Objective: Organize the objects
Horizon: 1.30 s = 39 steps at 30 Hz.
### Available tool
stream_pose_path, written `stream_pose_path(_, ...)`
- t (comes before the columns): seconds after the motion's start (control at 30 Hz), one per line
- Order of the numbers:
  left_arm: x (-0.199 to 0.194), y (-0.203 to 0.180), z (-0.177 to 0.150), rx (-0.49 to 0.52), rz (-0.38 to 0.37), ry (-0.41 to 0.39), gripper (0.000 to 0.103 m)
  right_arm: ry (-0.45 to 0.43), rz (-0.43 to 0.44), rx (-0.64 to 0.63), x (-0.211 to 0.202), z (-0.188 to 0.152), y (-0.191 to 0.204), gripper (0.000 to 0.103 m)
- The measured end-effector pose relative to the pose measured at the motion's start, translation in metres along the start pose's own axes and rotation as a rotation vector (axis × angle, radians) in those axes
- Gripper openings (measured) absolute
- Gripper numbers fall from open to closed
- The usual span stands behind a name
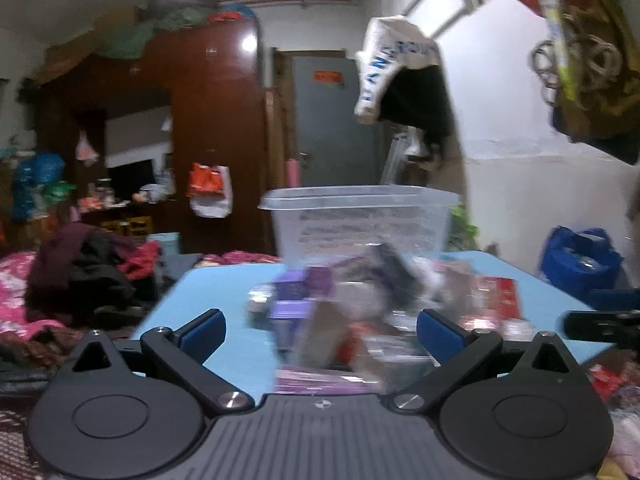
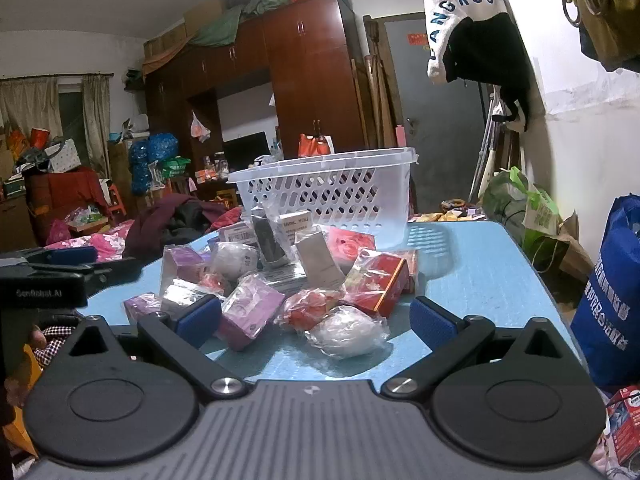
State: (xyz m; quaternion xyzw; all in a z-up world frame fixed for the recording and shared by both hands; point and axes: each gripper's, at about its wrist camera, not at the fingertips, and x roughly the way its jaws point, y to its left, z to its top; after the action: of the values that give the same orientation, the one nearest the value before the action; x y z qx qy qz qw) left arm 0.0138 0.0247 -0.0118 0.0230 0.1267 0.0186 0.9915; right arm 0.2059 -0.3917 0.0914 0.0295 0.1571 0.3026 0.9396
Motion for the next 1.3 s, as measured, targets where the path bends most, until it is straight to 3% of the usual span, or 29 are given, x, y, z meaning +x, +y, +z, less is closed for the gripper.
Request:
stream_pose_path(0.17,0.003,0.034,-0.014,-0.039,-0.017,0.049,0.100,0.016,-0.032,-0.008,0.008,-0.005,-0.004,0.103)
stream_pose_path(0.37,0.018,0.017,-0.029,-0.015,-0.095,0.101,0.100,0.058,-0.038,-0.032,0.024,-0.016,-0.004,0.099)
stream_pose_path(0.5,0.034,0.007,-0.039,0.022,-0.068,0.140,0.100,0.100,-0.040,-0.006,0.040,-0.021,-0.015,0.089)
stream_pose_path(0.63,0.048,0.006,-0.043,0.014,-0.040,0.148,0.100,0.114,-0.054,-0.052,0.052,-0.024,-0.011,0.085)
stream_pose_path(0.77,0.051,0.010,-0.047,0.027,-0.041,0.135,0.098,0.112,-0.044,-0.086,0.055,-0.024,-0.009,0.074)
stream_pose_path(0.83,0.048,0.017,-0.047,0.016,-0.054,0.132,0.088,0.107,-0.060,-0.103,0.054,-0.024,-0.008,0.064)
stream_pose_path(1.3,0.039,0.046,-0.037,-0.044,-0.084,0.055,0.083,0.078,-0.075,-0.090,0.038,-0.022,-0.010,0.061)
